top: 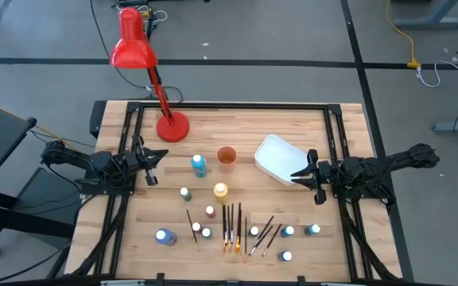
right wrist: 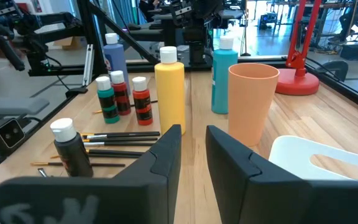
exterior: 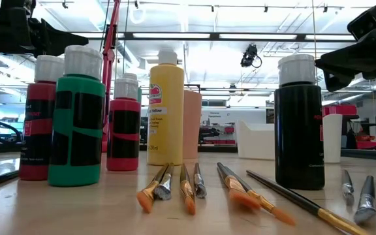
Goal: Pick & Place Paint Supplies
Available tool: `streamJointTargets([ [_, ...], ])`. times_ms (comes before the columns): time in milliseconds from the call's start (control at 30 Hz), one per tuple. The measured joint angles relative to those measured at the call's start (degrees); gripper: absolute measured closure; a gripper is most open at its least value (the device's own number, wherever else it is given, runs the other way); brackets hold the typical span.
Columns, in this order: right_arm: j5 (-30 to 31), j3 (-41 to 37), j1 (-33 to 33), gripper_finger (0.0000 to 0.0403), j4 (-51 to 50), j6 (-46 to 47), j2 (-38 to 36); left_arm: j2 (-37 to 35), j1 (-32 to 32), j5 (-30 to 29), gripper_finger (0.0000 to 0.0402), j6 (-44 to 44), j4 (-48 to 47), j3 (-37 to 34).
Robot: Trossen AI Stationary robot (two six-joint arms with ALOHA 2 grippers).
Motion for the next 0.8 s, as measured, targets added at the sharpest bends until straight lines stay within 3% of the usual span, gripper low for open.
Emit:
streamJointTargets([
  [333,0.0,0.0,0.0,0.0325,1.5,0.1,0.0,0.0,0.0,0.0,0.0386,0.0,0.0,0.0],
  [633,0.3,0.0,0.0,0.0325,12.3,-0.4,0.0,0.0,0.0,0.0,0.0386,0.3,0.3,0.0],
  [800,7.7,0.0,0.0,0.0325,18.4,-6.0,0.0,0.0,0.0,-0.4,0.0386,1.8,0.2,0.0],
])
